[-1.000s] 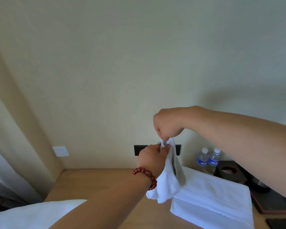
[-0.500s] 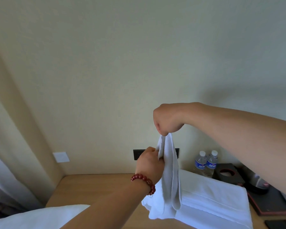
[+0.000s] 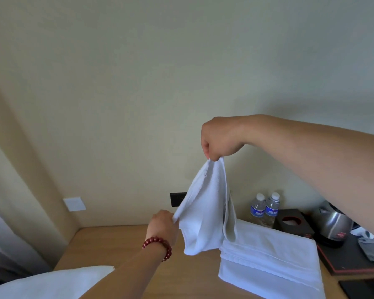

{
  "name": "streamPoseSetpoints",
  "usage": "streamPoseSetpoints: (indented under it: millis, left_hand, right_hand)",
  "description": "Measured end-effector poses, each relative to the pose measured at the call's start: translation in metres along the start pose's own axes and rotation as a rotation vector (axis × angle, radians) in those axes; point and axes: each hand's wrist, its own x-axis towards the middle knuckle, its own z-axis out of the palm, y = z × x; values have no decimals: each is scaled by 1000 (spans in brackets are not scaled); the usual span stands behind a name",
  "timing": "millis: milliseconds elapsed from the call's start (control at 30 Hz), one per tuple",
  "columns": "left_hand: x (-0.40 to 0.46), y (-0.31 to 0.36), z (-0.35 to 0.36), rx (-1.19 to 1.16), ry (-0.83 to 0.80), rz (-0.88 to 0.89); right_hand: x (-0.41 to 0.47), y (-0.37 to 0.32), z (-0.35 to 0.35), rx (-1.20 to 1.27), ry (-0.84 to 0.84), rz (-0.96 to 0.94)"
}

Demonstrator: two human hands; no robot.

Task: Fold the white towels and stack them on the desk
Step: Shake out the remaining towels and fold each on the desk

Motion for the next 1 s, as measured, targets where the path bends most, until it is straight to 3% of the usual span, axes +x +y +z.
streamPoseSetpoints:
  millis: [167,400,667,800,1000]
  left_hand:
    - [-21,2,19,34,-199,93]
    - [-25,-21,35,-42,-128,-125]
    - [-23,-49,48,-201,-160,-223]
    - [-27,-36,41,-473,-116,-133]
    - [-38,-7,36,-584,-107,108]
  right_hand:
    - [5,0,7,41,77,-31]
    - [2,-1,6,92,52,-125]
    - [-6,10,17,174,7,-180]
    - [-10,7,23,262,-2,-210]
    - [-14,3,31,293,0,-196]
